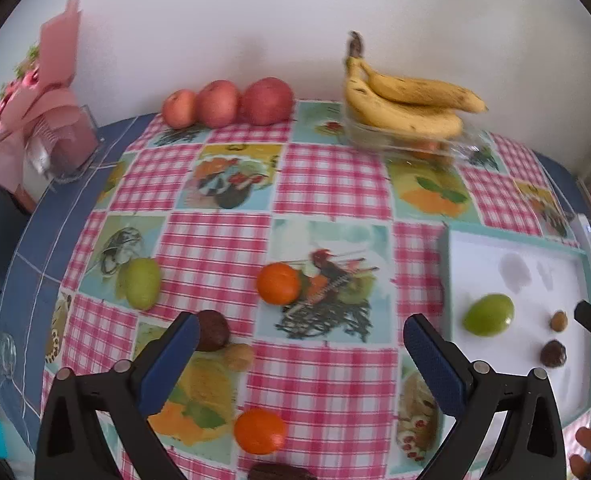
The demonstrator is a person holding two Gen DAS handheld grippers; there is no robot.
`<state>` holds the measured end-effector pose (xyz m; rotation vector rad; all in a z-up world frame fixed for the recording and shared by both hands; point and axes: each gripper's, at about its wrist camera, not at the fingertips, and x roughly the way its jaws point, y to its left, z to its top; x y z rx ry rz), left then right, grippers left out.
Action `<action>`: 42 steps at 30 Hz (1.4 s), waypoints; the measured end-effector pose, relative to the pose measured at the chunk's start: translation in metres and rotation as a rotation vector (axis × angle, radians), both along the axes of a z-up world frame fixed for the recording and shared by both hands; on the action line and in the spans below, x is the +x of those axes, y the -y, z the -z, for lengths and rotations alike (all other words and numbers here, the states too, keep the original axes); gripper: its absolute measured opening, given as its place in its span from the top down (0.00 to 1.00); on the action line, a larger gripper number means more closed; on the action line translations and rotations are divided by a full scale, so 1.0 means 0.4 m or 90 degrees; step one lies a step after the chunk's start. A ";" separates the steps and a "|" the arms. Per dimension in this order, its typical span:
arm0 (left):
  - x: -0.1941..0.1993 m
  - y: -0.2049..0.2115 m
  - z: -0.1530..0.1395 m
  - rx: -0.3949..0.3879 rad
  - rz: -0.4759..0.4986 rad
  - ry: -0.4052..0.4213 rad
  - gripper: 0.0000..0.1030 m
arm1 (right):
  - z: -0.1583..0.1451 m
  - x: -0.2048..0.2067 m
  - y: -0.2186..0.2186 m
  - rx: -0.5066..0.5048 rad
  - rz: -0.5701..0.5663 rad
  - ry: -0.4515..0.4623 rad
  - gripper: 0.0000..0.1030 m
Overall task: Organize fruits
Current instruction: 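Move both tools back toward the remaining fruits on the tablecloth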
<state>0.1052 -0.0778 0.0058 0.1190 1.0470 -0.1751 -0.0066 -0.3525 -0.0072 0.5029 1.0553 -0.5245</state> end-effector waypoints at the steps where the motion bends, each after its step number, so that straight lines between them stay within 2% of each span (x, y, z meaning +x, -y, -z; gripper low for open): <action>1: 0.005 -0.016 0.000 -0.010 -0.007 -0.001 0.00 | -0.005 0.002 -0.003 -0.006 -0.002 0.005 0.10; 6: 0.028 -0.076 0.004 -0.035 -0.037 0.003 0.00 | -0.018 0.012 -0.019 -0.031 -0.017 0.025 0.10; 11: 0.049 -0.143 0.008 -0.075 -0.074 0.011 0.00 | -0.015 0.027 -0.043 -0.025 -0.029 0.028 0.10; 18: 0.078 -0.211 0.008 -0.086 -0.092 0.023 0.00 | -0.001 0.064 -0.096 -0.017 -0.046 0.021 0.10; 22: 0.100 -0.263 0.017 -0.099 -0.091 0.004 0.00 | -0.006 0.099 -0.154 -0.009 -0.082 0.031 0.10; 26: 0.113 -0.311 0.019 -0.062 -0.097 0.011 0.00 | -0.019 0.134 -0.216 -0.001 -0.109 0.049 0.10; 28: 0.120 -0.337 0.018 -0.058 -0.103 0.014 0.00 | -0.020 0.156 -0.250 0.013 -0.127 0.057 0.10; 35: 0.139 -0.433 0.004 -0.084 -0.146 0.018 0.00 | -0.027 0.226 -0.372 0.029 -0.199 0.071 0.10; 42: 0.162 -0.478 0.018 -0.125 -0.169 0.006 0.00 | -0.044 0.292 -0.480 0.020 -0.255 0.084 0.10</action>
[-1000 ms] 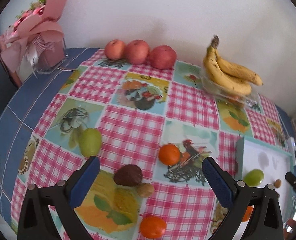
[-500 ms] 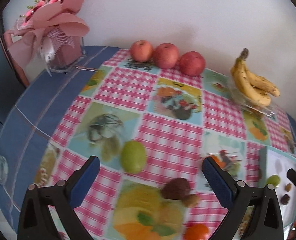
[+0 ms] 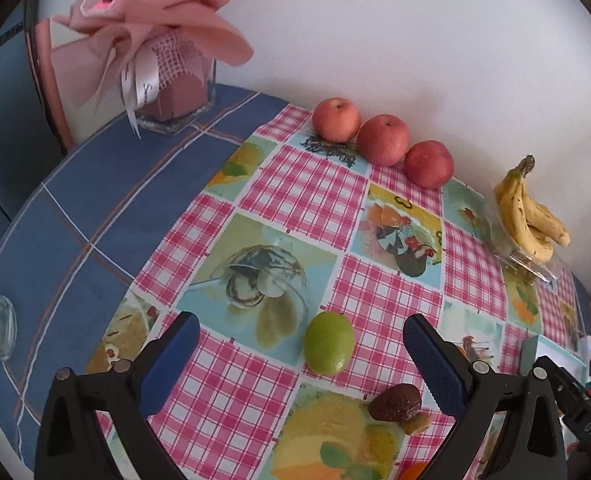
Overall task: Organize fruits
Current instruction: 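Move both tools back toward the remaining fruits on the tablecloth, then grasp the green pear with the left tool while the right tool grasps the orange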
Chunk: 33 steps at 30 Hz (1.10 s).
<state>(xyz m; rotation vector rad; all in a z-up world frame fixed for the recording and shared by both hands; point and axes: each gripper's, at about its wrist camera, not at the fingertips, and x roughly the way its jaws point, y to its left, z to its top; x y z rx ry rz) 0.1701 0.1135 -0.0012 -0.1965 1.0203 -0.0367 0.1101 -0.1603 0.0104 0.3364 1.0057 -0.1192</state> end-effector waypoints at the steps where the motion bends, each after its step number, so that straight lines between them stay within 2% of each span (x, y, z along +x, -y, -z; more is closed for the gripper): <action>1: 0.006 -0.002 0.009 -0.005 -0.001 -0.006 0.00 | 0.003 0.010 -0.012 0.003 -0.002 -0.003 0.10; 4: 0.029 -0.008 0.051 -0.041 -0.007 -0.036 0.04 | 0.023 0.036 -0.048 0.003 -0.023 -0.010 0.12; 6: 0.043 -0.008 0.079 -0.053 -0.011 -0.060 0.09 | 0.044 0.053 -0.070 -0.007 -0.035 -0.024 0.24; 10: 0.059 0.003 0.114 -0.059 -0.008 -0.085 0.16 | 0.100 0.082 -0.100 0.001 -0.049 -0.051 0.29; 12: 0.067 0.015 0.125 -0.058 -0.001 -0.091 0.19 | 0.118 0.093 -0.112 0.002 -0.055 -0.057 0.37; 18: 0.085 0.039 0.142 -0.062 0.015 -0.098 0.26 | 0.142 0.110 -0.137 0.008 -0.071 -0.059 0.47; 22: 0.092 0.051 0.162 -0.063 0.021 -0.112 0.34 | 0.148 0.115 -0.148 0.014 -0.077 -0.056 0.51; 27: 0.092 0.050 0.175 -0.073 0.015 -0.122 0.39 | 0.156 0.120 -0.162 0.010 -0.088 -0.059 0.55; 31: 0.089 0.055 0.176 -0.080 0.021 -0.129 0.57 | 0.158 0.118 -0.168 0.008 -0.095 -0.060 0.59; 33: 0.090 0.056 0.176 -0.080 0.021 -0.130 0.58 | 0.157 0.118 -0.168 0.010 -0.098 -0.061 0.60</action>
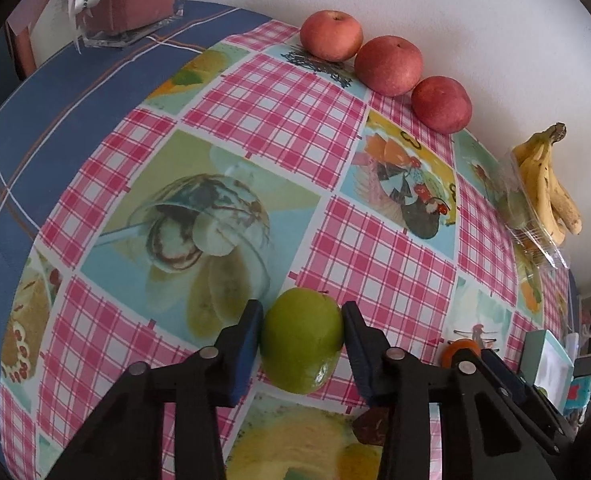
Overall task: Organize fruits
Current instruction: 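Grasp the green pear with the left tool while the right tool grasps the orange, then carry the green pear and orange into the white tray and release both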
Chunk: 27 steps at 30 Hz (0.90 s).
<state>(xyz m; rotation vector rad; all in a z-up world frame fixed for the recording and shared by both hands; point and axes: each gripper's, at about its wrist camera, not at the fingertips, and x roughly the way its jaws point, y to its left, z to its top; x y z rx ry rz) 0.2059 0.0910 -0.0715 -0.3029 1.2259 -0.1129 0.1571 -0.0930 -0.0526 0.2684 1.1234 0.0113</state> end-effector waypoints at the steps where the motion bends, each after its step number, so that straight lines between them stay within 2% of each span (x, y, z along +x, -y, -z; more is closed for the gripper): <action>1: 0.000 0.001 -0.001 0.001 0.001 0.000 0.59 | -0.001 0.000 0.000 0.000 0.001 -0.001 0.60; 13: -0.009 -0.004 -0.016 0.003 -0.003 0.008 0.59 | 0.004 -0.004 -0.008 0.003 -0.004 0.002 0.65; 27: -0.014 0.001 -0.065 0.018 -0.010 0.039 0.59 | -0.009 -0.013 0.029 0.056 0.016 0.011 0.66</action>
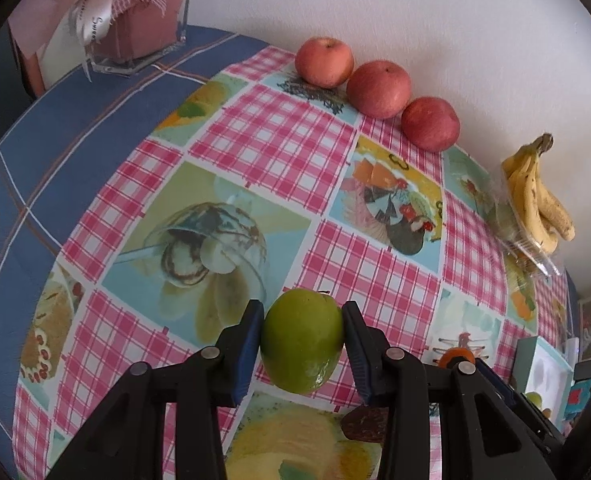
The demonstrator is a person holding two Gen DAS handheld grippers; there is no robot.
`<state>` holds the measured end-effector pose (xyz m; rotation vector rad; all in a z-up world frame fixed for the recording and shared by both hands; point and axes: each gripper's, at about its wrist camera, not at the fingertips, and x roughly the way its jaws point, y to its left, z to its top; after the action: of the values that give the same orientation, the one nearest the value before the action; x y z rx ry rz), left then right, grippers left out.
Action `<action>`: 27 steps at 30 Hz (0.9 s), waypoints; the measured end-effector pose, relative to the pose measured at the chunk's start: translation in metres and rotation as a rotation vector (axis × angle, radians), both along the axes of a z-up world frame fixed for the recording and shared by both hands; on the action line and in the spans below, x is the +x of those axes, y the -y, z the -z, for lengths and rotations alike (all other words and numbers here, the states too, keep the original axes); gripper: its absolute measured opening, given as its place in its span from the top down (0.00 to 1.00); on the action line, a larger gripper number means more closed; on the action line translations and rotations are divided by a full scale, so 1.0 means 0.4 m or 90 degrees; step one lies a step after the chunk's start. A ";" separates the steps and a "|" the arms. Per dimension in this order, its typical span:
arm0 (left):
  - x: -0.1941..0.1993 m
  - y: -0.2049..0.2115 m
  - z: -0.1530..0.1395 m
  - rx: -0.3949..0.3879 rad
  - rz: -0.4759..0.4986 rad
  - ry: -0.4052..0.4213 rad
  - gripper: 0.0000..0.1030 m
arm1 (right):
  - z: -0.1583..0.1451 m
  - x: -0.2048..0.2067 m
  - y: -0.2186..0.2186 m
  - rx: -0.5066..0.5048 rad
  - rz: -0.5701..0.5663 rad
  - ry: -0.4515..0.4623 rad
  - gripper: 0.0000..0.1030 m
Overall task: Organize fruits
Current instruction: 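Carry the green pear and orange into the white tray and release both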
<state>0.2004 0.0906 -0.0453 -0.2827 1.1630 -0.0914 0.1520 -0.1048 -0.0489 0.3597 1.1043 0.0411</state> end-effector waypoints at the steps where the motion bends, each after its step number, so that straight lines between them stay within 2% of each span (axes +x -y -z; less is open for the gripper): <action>1: -0.002 -0.004 -0.009 0.000 -0.003 0.005 0.59 | -0.006 -0.001 0.006 0.007 0.003 0.000 0.66; 9: -0.023 -0.012 -0.088 -0.003 -0.019 0.049 0.59 | -0.081 -0.022 0.041 0.007 0.016 0.019 0.66; 22: -0.106 0.050 -0.238 0.013 0.005 0.129 0.59 | -0.194 -0.121 0.167 -0.047 0.068 0.032 0.66; 27: -0.148 0.093 -0.262 0.019 0.023 0.143 0.59 | -0.234 -0.177 0.215 -0.062 0.094 0.045 0.66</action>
<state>0.1413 0.0533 0.0595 -0.2181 0.9461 -0.1340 0.0813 -0.1908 0.0447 0.3490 1.0040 -0.1295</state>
